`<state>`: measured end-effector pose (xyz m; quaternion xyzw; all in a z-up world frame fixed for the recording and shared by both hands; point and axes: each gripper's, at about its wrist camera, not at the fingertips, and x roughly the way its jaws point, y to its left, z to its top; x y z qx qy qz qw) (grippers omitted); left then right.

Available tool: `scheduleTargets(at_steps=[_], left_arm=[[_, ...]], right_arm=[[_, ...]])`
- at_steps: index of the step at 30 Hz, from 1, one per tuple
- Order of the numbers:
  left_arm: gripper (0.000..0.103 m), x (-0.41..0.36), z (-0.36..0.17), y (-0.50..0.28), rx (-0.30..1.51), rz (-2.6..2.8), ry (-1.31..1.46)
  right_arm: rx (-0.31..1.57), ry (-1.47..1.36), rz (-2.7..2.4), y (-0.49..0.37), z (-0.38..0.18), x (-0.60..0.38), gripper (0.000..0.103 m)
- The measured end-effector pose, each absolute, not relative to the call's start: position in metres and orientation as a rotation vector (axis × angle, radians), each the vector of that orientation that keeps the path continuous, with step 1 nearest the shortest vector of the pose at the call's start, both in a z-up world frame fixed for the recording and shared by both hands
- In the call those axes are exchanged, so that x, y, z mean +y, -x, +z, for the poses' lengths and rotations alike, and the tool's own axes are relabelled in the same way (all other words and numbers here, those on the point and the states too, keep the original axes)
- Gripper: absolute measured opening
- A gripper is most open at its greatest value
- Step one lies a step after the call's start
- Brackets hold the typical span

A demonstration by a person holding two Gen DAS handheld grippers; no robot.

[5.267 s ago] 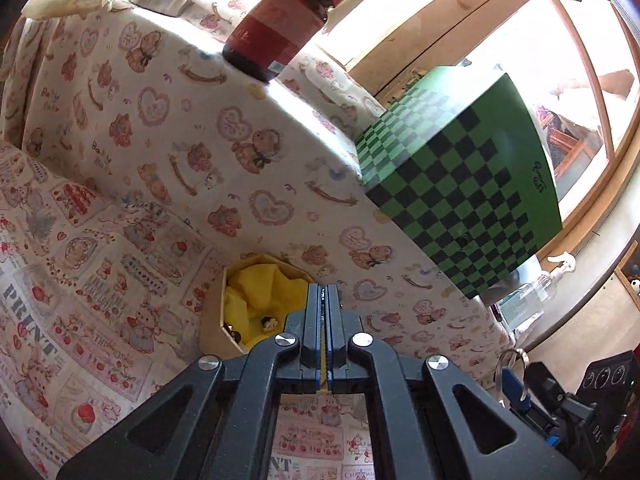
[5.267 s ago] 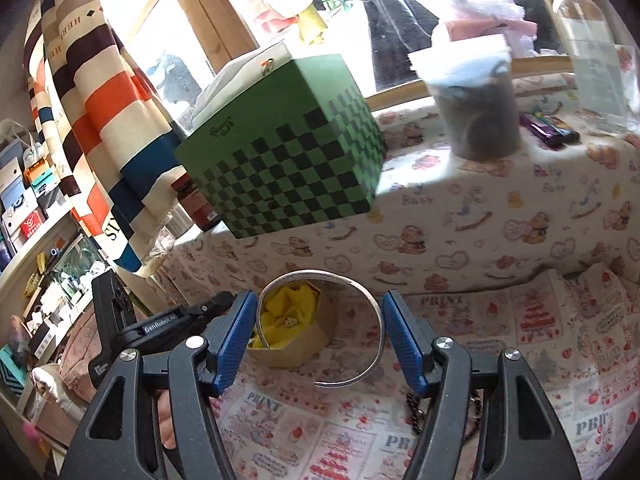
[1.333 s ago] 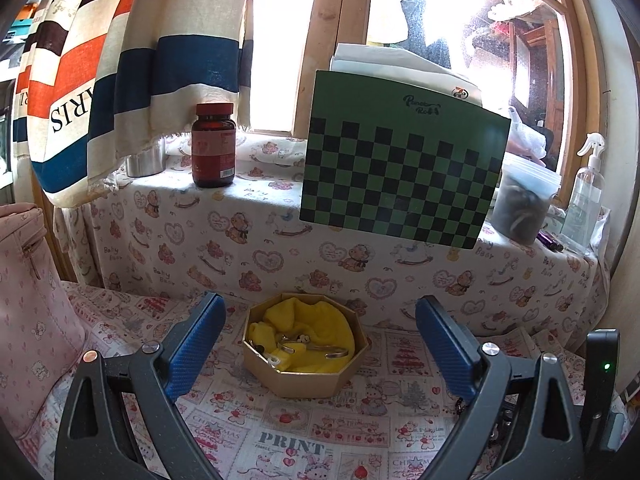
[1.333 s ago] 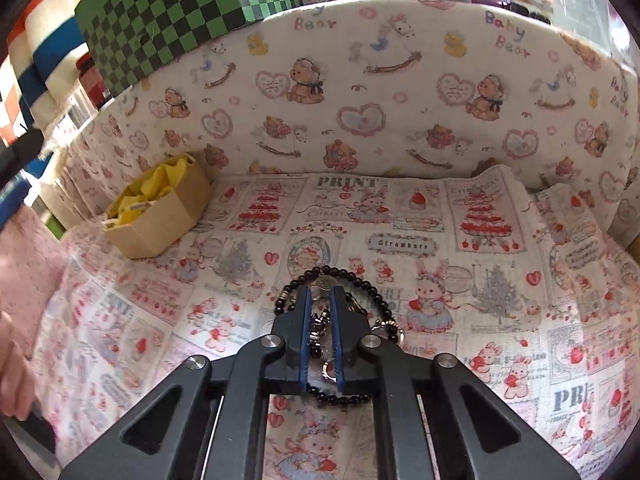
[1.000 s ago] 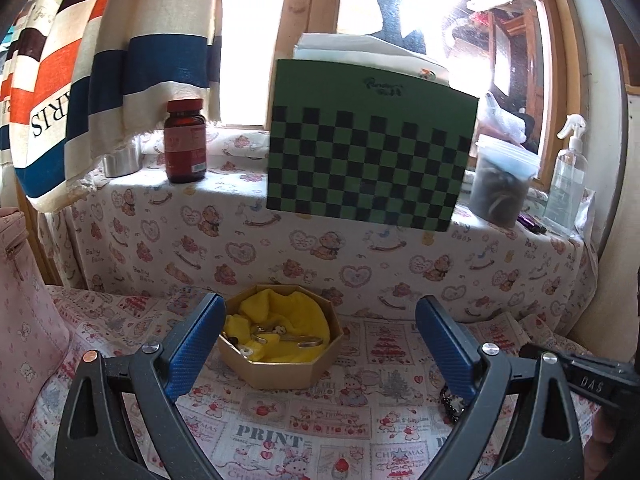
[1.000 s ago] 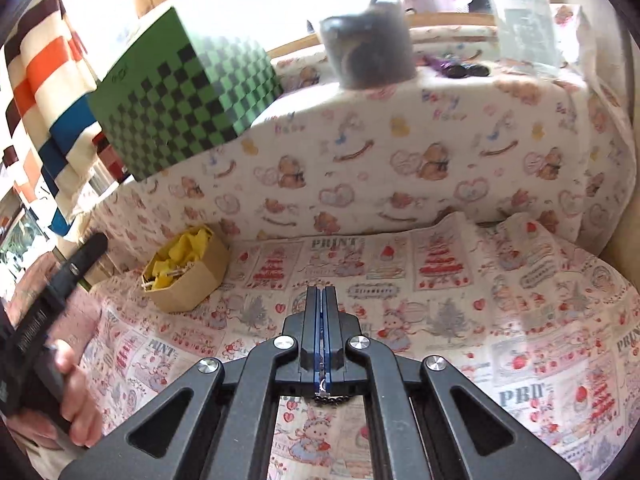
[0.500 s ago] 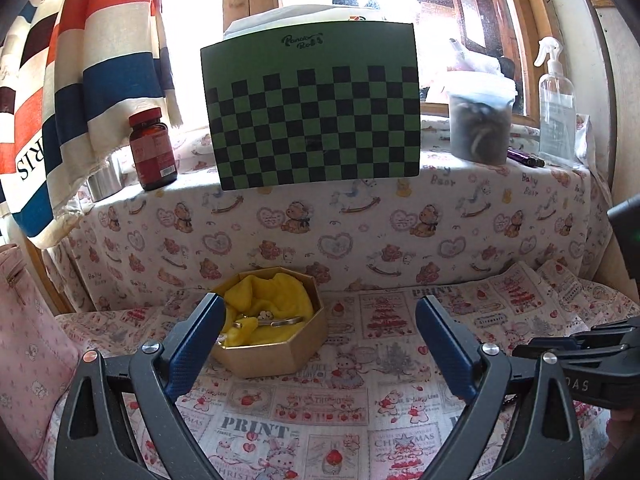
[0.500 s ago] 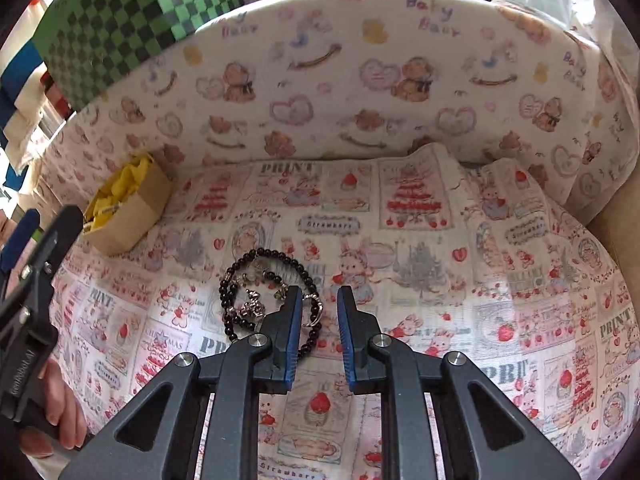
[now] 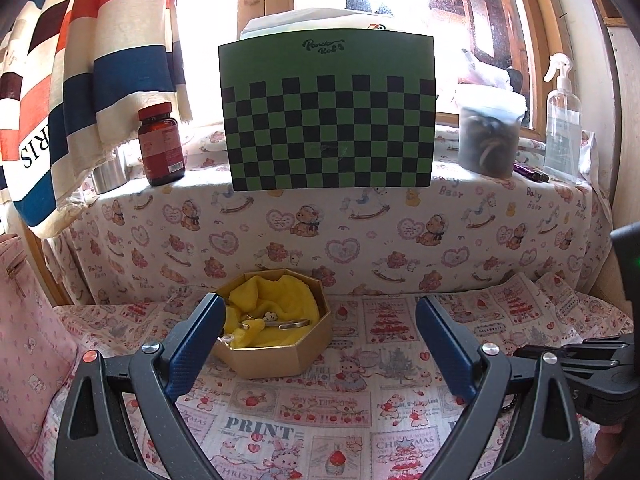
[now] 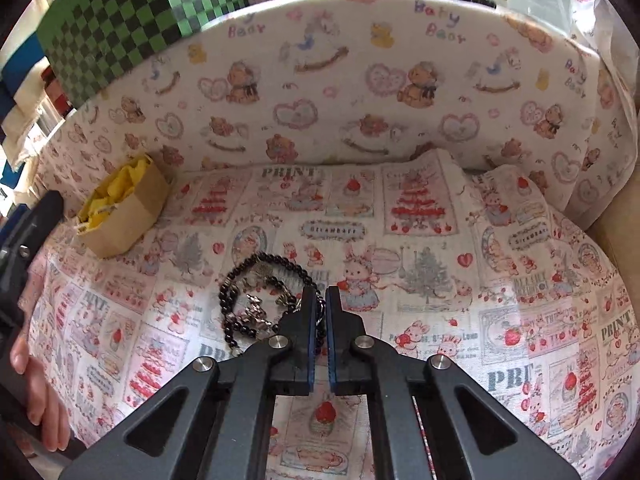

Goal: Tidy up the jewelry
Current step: 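Grasp a second black bead bracelet with the left gripper while the right gripper holds its bracelet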

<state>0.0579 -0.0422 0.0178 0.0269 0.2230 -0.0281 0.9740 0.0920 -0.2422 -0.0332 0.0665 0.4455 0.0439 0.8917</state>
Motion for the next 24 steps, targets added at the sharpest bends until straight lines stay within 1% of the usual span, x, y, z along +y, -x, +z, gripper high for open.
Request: scheduleTargets(at_steps=[7, 8, 9, 10, 11, 13, 15, 16, 18, 19, 21, 24], left_arm=[[0.095, -0.049, 0.012, -0.06, 0.484, -0.115, -0.056], [0.094, -0.051, 0.011, -0.06, 0.494, -0.134, -0.052], [0.092, -0.053, 0.011, -0.059, 0.505, -0.149, -0.043], [0.082, -0.055, 0.011, -0.058, 0.518, -0.158, -0.025], [0.077, -0.056, 0.012, -0.057, 0.536, -0.183, -0.001], [0.07, -0.061, 0.012, -0.056, 0.584, -0.286, 0.05], [0.057, -0.071, 0.009, -0.058, 0.641, -0.354, 0.056], [0.055, -0.078, 0.006, -0.06, 0.672, -0.366, 0.043], [0.043, -0.091, -0.001, -0.068, 0.736, -0.372, 0.021], [0.041, -0.097, -0.006, -0.073, 0.783, -0.374, 0.014], [0.032, -0.108, -0.016, -0.085, 0.888, -0.386, 0.014], [0.03, -0.122, -0.024, -0.094, 0.991, -0.39, 0.018]], right_arm=[[0.789, -0.238, 0.071, -0.074, -0.007, -0.261, 0.005], [0.768, -0.245, 0.046, -0.072, -0.004, -0.264, 0.005], [0.748, -0.248, 0.014, -0.07, -0.002, -0.269, 0.005], [0.736, -0.249, -0.011, -0.068, 0.001, -0.272, 0.005], [0.727, -0.252, -0.032, -0.068, 0.002, -0.275, 0.005], [0.723, -0.26, -0.06, -0.068, 0.004, -0.283, 0.005], [0.722, -0.272, -0.075, -0.07, 0.005, -0.29, 0.005], [0.722, -0.28, -0.08, -0.071, 0.005, -0.293, 0.005], [0.725, -0.282, -0.082, -0.072, 0.006, -0.295, 0.005], [0.723, -0.282, -0.086, -0.071, 0.006, -0.299, 0.005], [0.722, -0.273, -0.103, -0.071, 0.006, -0.301, 0.005], [0.724, -0.266, -0.12, -0.073, 0.003, -0.3, 0.005]])
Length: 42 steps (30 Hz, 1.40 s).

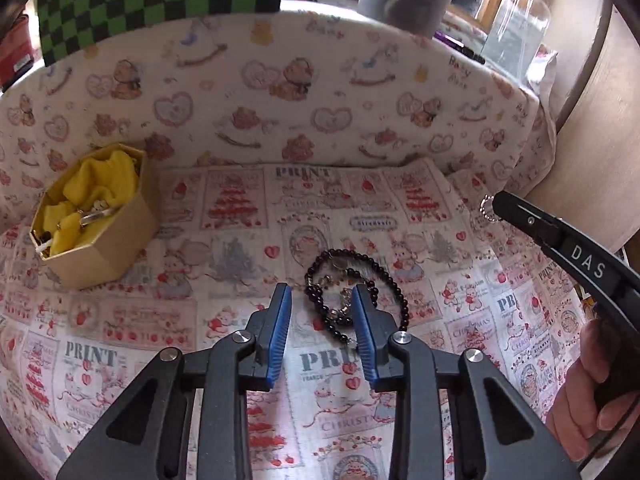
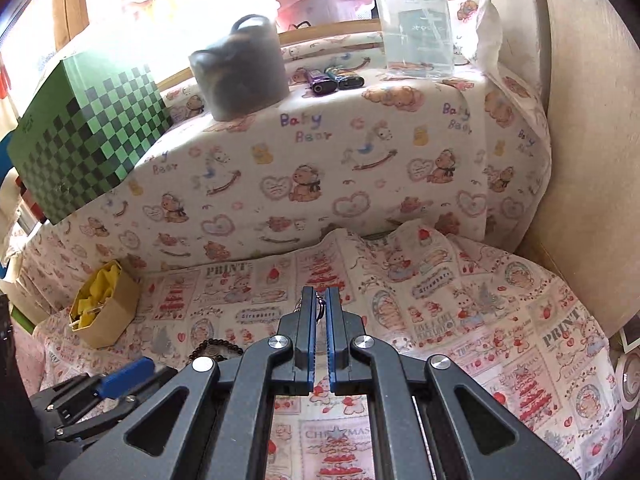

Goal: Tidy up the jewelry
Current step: 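Grasp a second black bead bracelet with the left gripper while the right gripper holds its bracelet, then lift both bracelets and lower them into the yellow-lined box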

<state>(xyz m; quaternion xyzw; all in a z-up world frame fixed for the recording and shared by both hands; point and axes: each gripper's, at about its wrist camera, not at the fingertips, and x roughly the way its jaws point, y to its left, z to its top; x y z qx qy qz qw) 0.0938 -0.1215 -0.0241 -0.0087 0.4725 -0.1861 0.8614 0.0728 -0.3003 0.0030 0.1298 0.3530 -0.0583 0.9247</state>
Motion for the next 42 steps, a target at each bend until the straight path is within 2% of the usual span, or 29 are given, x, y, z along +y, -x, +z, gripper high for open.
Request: scheduleTargets(at_steps=[10, 12, 13, 20, 21, 34, 42], left_arm=[[0.03, -0.154, -0.027, -0.109, 1.08, -0.346, -0.067], [0.02, -0.156, -0.032, -0.113, 1.094, -0.336, -0.063], [0.018, -0.157, -0.033, -0.114, 1.104, -0.343, -0.056], [0.015, -0.159, -0.038, -0.115, 1.121, -0.364, -0.032], [0.005, -0.158, -0.037, -0.114, 1.117, -0.358, -0.027], [0.004, -0.111, 0.009, -0.092, 0.959, -0.339, 0.02], [0.004, -0.075, 0.042, -0.077, 0.79, -0.376, 0.066]], right_arm=[[0.724, -0.318, -0.118, -0.069, 0.007, -0.309, 0.005], [0.714, -0.313, -0.14, -0.067, 0.009, -0.309, 0.005], [0.713, -0.313, -0.136, -0.067, 0.01, -0.309, 0.005], [0.722, -0.337, -0.131, -0.069, 0.009, -0.314, 0.005], [0.723, -0.338, -0.13, -0.069, 0.009, -0.314, 0.005], [0.712, -0.342, -0.123, -0.069, 0.008, -0.313, 0.005], [0.65, -0.314, -0.055, -0.065, 0.014, -0.301, 0.005]])
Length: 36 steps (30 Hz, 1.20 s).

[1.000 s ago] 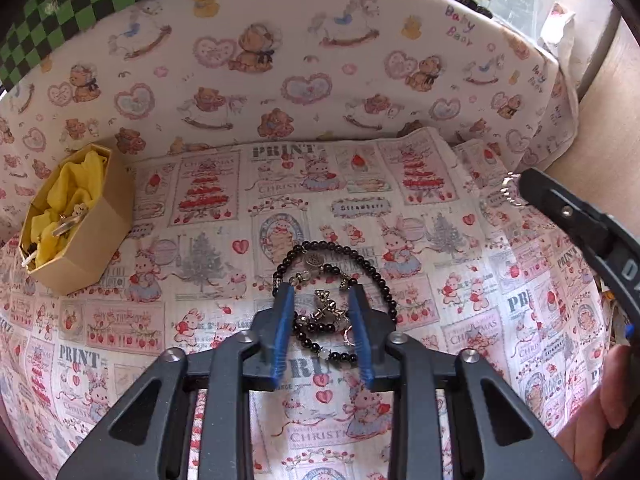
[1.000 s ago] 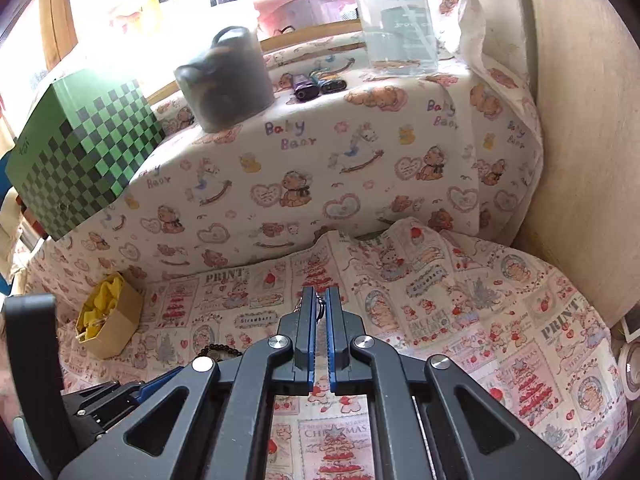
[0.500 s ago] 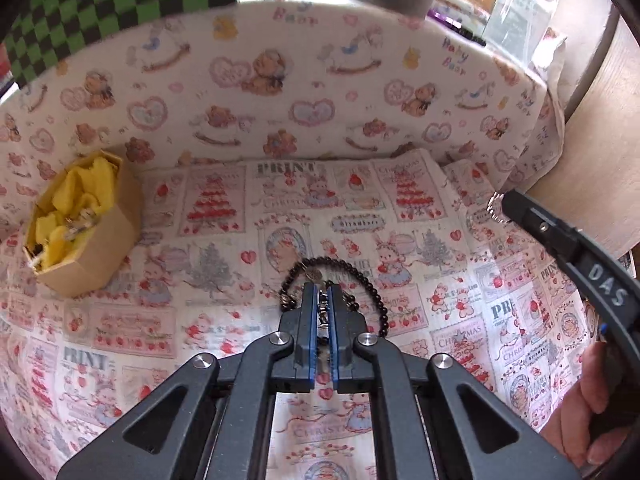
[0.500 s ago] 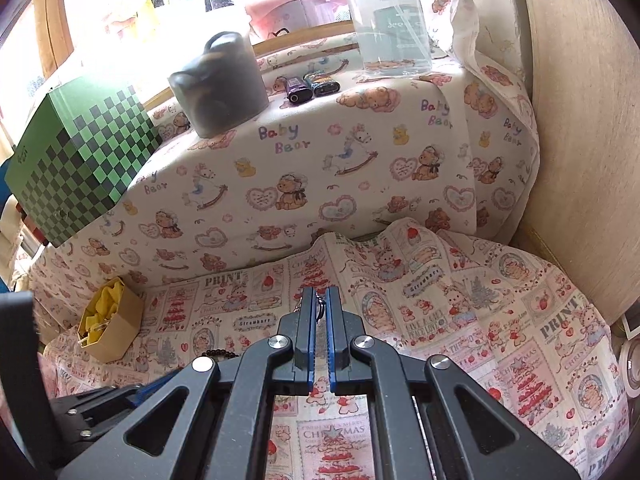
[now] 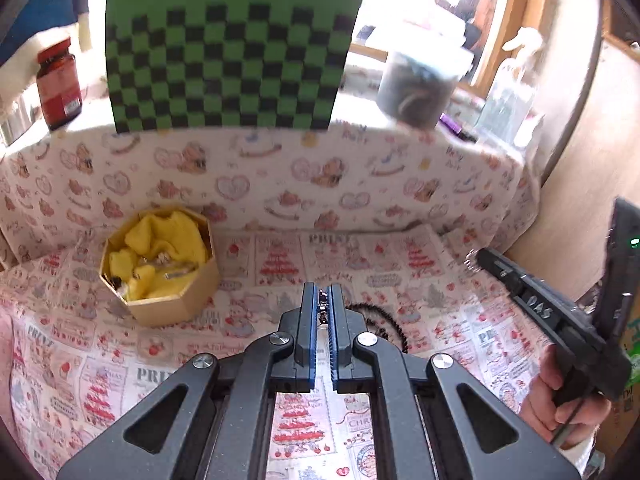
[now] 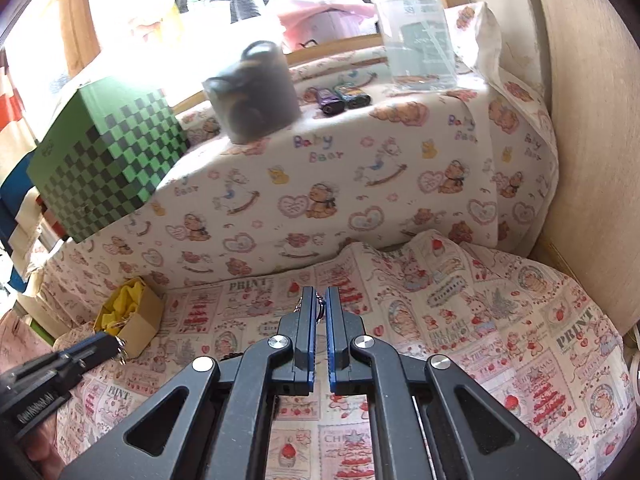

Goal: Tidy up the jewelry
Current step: 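Lift both bracelets and lower them into the yellow-lined box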

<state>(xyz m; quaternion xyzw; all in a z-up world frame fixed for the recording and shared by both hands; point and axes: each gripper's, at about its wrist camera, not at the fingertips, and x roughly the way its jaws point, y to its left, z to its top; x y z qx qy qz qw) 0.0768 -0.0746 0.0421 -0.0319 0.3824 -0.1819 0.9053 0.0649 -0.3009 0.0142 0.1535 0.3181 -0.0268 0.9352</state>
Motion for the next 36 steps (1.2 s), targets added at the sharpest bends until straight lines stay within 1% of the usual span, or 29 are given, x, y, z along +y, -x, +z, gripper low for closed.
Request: scheduleTargets(at_steps=[4, 8, 15, 19, 21, 23, 29, 36], left_arm=[[0.004, -0.055, 0.057, -0.069, 0.665, -0.404, 0.071], [0.004, -0.026, 0.055, -0.081, 0.626, -0.421, 0.172], [0.004, 0.04, 0.035, -0.101, 0.585, -0.366, 0.364], [0.004, 0.08, 0.017, -0.12, 0.607, -0.347, 0.532], [0.004, 0.091, 0.011, -0.126, 0.616, -0.326, 0.565], [0.004, 0.098, 0.006, -0.132, 0.638, -0.314, 0.575], [0.004, 0.099, 0.006, -0.132, 0.623, -0.316, 0.557], [0.004, 0.104, -0.006, -0.14, 0.653, -0.283, 0.561]], right_arm=[[0.643, -0.256, -0.049, -0.065, 0.015, -0.289, 0.005], [0.634, -0.258, -0.007, -0.066, 0.011, -0.283, 0.005], [0.644, -0.258, 0.0, -0.071, 0.004, -0.278, 0.005], [0.646, -0.28, 0.086, -0.072, 0.001, -0.27, 0.005], [0.639, -0.27, 0.139, -0.071, 0.001, -0.262, 0.005], [0.624, -0.247, 0.163, -0.068, 0.002, -0.254, 0.005], [0.616, -0.232, 0.232, -0.073, 0.01, -0.225, 0.005], [0.583, -0.184, 0.301, -0.093, 0.03, -0.165, 0.005]])
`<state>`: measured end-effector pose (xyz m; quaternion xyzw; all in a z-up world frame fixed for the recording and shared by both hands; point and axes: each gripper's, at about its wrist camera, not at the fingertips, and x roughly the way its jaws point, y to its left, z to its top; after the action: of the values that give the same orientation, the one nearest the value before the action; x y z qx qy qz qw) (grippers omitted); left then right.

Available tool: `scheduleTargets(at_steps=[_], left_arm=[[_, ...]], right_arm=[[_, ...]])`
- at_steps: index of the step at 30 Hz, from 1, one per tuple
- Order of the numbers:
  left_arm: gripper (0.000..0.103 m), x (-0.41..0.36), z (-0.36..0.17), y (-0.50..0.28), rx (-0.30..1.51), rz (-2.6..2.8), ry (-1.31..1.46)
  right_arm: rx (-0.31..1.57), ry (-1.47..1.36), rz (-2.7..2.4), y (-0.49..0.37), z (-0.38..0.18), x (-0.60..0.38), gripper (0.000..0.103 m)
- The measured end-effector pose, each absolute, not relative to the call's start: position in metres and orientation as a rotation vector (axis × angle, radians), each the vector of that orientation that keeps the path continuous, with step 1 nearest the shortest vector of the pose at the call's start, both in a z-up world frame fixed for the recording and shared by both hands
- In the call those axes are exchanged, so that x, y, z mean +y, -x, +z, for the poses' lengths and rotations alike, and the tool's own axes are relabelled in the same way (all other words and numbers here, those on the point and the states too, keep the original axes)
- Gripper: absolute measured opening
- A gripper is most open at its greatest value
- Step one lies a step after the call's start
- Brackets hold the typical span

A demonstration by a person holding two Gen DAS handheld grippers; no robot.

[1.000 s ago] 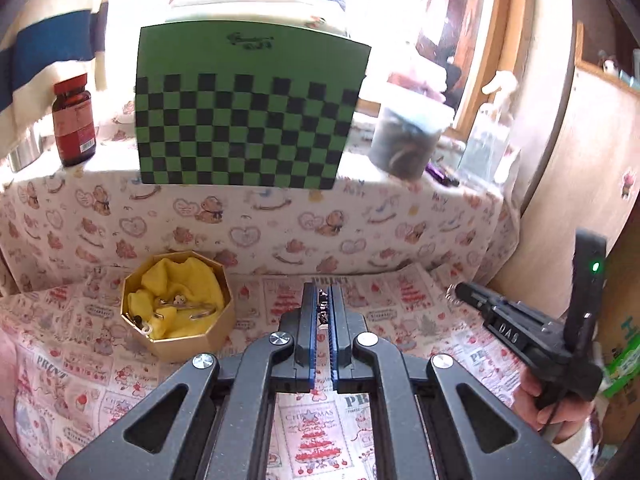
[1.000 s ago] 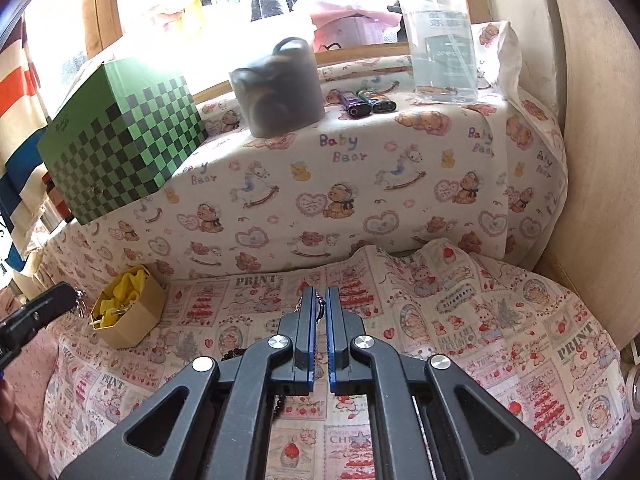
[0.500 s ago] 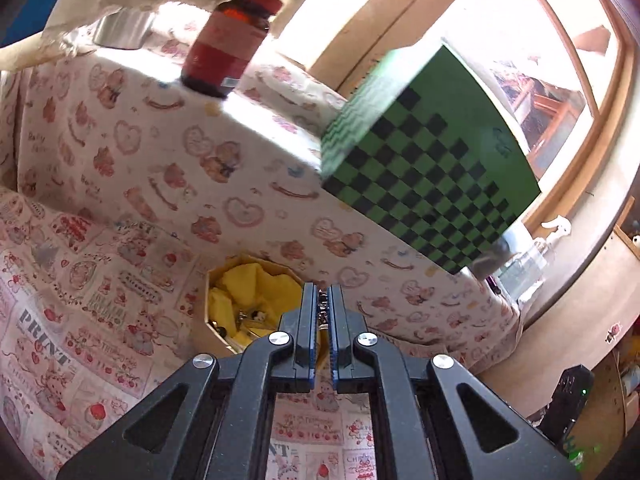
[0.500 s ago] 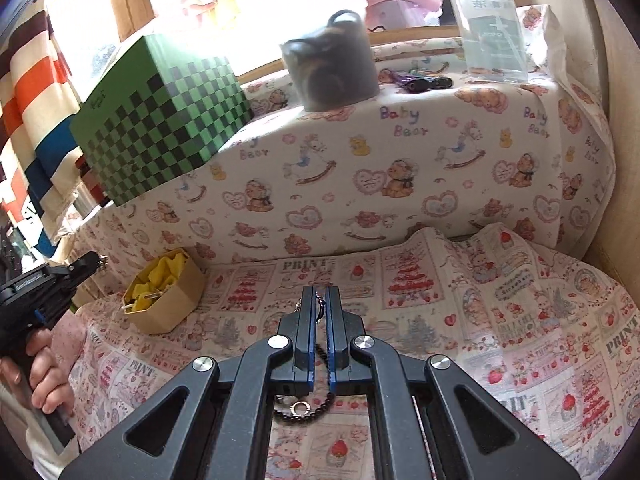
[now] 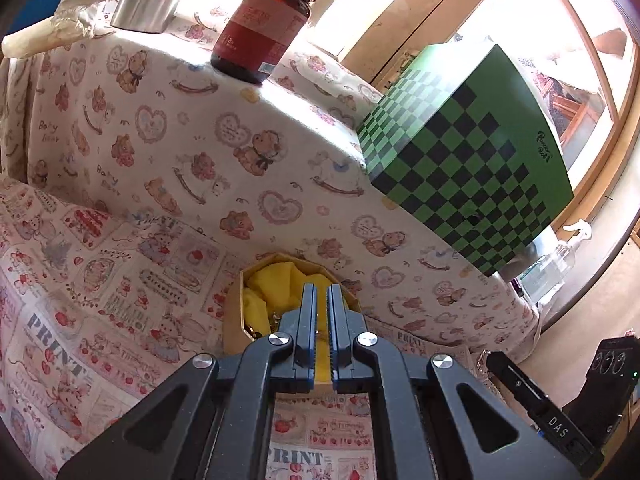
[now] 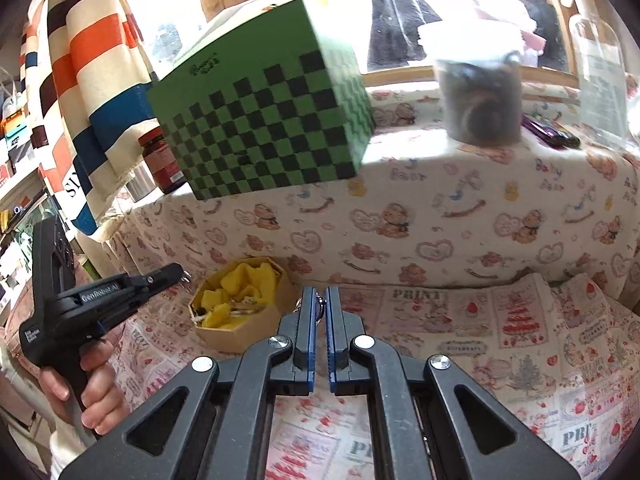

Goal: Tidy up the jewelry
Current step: 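Lift both bracelets and lower them into the yellow-lined box, then open both grippers in the box and withdraw them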

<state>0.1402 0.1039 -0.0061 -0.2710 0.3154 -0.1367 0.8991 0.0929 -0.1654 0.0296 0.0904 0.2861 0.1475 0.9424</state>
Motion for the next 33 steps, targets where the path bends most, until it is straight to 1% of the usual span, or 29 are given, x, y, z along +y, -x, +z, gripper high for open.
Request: scheduleTargets(at_steps=[4, 11, 19, 21, 22, 23, 25, 30, 33], left_arm=[[0.004, 0.103, -0.011, -0.142, 0.667, -0.283, 0.56], [0.004, 0.103, -0.009, -0.139, 0.658, -0.277, 0.559], [0.004, 0.114, 0.006, -0.127, 0.61, -0.161, 0.509], [0.007, 0.114, 0.012, -0.122, 0.584, -0.116, 0.471], [0.008, 0.115, 0.015, -0.119, 0.574, -0.097, 0.455], [0.009, 0.114, 0.018, -0.116, 0.565, -0.087, 0.445], [0.011, 0.113, 0.025, -0.111, 0.546, -0.085, 0.432], [0.018, 0.095, 0.043, -0.095, 0.491, -0.07, 0.333], [0.023, 0.085, 0.049, -0.088, 0.497, -0.102, 0.307]], right_arm=[[0.592, -0.188, 0.346, -0.111, 0.037, -0.131, 0.005], [0.632, -0.155, 0.375, -0.145, 0.032, -0.08, 0.005], [0.67, -0.139, 0.402, -0.159, 0.021, -0.063, 0.005], [0.667, -0.121, 0.387, -0.156, 0.02, -0.063, 0.006], [0.669, -0.116, 0.379, -0.156, 0.02, -0.064, 0.009], [0.672, -0.115, 0.369, -0.155, 0.02, -0.067, 0.015], [0.676, -0.116, 0.344, -0.151, 0.021, -0.074, 0.021], [0.61, -0.014, 0.242, -0.129, 0.028, -0.093, 0.022], [0.602, 0.004, 0.211, -0.114, 0.031, -0.108, 0.026]])
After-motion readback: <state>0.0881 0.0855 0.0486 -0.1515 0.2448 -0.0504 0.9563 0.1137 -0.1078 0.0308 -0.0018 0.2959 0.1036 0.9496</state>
